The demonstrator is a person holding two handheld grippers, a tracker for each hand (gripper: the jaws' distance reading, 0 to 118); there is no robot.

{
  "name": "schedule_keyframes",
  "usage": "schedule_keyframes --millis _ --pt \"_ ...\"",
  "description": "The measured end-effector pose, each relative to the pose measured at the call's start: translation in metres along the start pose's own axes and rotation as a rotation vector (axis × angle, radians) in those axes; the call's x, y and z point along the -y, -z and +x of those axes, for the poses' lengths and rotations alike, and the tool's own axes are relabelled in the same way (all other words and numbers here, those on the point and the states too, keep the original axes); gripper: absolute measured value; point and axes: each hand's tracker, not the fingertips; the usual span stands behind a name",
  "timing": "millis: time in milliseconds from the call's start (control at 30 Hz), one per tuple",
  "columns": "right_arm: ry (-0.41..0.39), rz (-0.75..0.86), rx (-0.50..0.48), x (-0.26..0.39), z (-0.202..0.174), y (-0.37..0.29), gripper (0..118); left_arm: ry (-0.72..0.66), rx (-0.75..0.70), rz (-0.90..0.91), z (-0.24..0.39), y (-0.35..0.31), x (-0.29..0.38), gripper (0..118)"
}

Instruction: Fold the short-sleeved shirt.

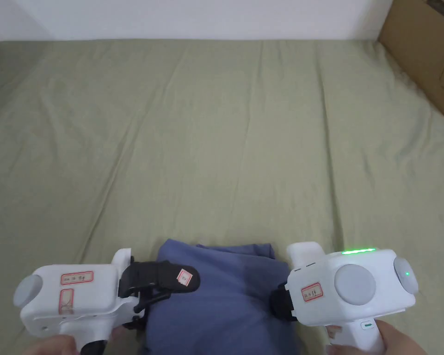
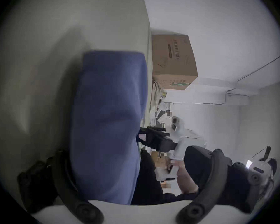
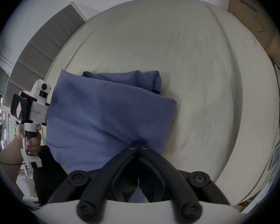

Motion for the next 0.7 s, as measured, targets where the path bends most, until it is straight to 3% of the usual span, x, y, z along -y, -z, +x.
schedule_keyframes --millis 67,100,133,167,200,233,300,400,567,700 --pt "0.012 0.001 -0.012 0.0 0.003 0.0 1 0.058 -0.067 0.033 0.002 0.004 -0.005 108" --pt "0.02 0.003 -0.018 0.001 0.004 0.0 1 0.087 -0.139 0.044 0.003 0.005 -0.006 97" --pt "0.026 0.005 -0.023 0.001 0.005 0.0 1 0.114 -0.251 0.064 0.005 0.002 -0.006 73" --pt "0.03 0.007 -0.028 0.002 0.006 -0.001 1 0.151 -0.401 0.073 0.004 0.002 -0.006 28" --pt "0.044 0.016 -0.066 0.002 0.007 -0.001 1 0.158 -0.372 0.057 0.001 0.004 -0.003 26" --pt "0.041 0.01 -0.04 0.002 0.007 0.0 1 0.158 -0.298 0.08 0.007 0.003 0.0 26" --pt "0.064 0.01 -0.048 0.002 0.008 0.0 1 0.231 -0.398 0.071 0.02 0.006 0.004 26" --pt "0.073 0.02 -0.026 0.002 0.0 -0.01 1 0.239 -0.414 0.093 0.036 0.004 0.012 26" --pt "-0.006 0.134 0.053 -0.008 -0.05 -0.041 1 0.356 -0.52 0.136 0.067 -0.041 0.021 26" --pt "0.004 0.255 -0.017 -0.024 -0.117 -0.049 1 0.355 -0.621 0.224 0.083 -0.12 0.024 26"
